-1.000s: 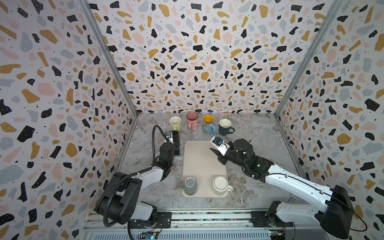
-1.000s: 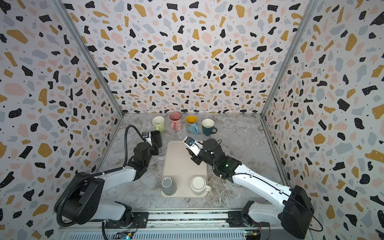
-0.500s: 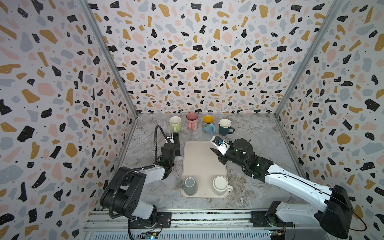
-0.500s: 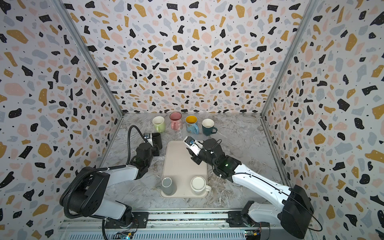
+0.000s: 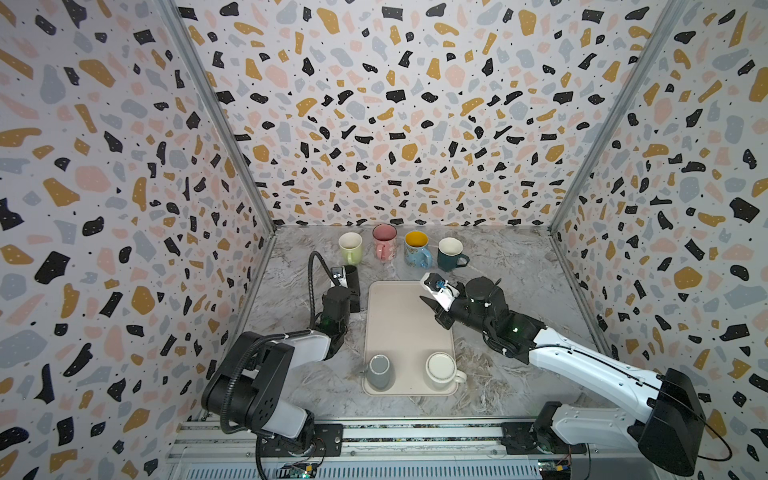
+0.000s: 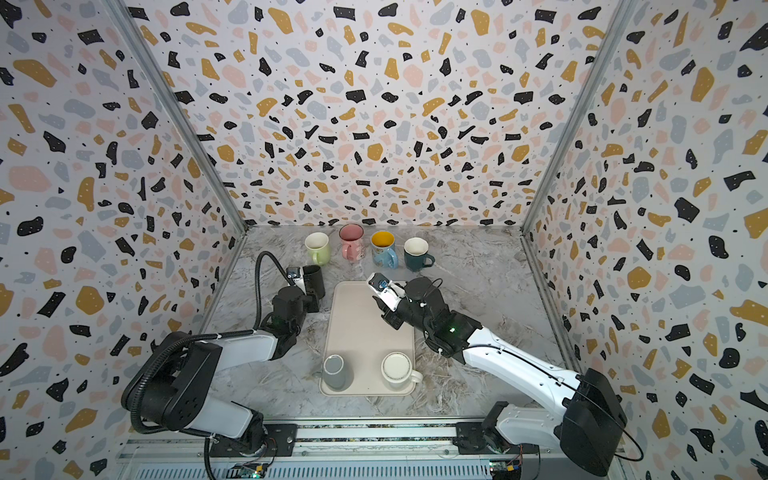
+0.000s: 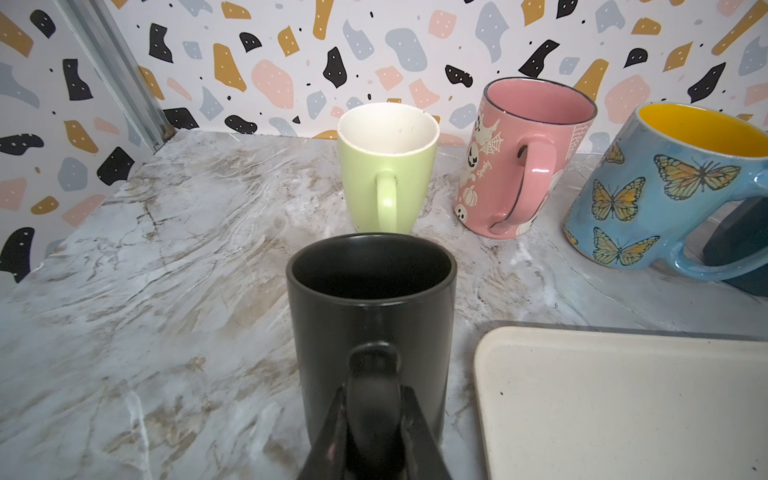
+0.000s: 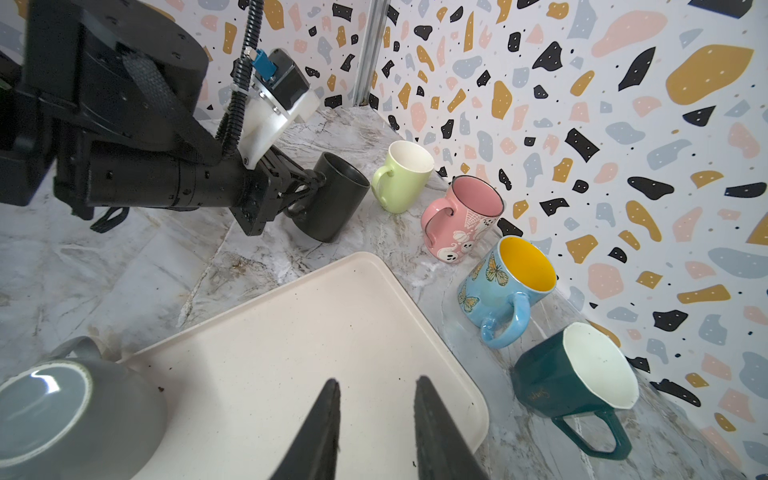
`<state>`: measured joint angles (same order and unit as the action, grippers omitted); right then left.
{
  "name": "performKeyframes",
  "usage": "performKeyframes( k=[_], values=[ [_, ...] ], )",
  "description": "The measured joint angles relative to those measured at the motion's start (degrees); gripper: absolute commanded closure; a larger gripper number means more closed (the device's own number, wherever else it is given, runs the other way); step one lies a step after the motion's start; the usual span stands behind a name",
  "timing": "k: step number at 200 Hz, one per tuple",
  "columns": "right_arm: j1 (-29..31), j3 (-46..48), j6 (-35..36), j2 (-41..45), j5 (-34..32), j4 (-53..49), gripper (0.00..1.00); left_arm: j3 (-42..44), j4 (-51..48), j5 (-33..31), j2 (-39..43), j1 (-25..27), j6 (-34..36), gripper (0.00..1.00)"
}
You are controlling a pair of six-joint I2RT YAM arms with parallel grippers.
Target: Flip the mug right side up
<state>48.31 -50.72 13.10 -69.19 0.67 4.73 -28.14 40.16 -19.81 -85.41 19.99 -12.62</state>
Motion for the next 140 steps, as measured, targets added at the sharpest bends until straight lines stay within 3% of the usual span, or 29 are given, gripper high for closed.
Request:
performKeyframes(
  k=[140],
  values=[
    [-0.04, 0.00, -0.15, -0.85, 0.28, 0.09, 0.68, 2.71, 3.43, -0.07, 0.26, 0.00, -0.57, 1.00]
  ],
)
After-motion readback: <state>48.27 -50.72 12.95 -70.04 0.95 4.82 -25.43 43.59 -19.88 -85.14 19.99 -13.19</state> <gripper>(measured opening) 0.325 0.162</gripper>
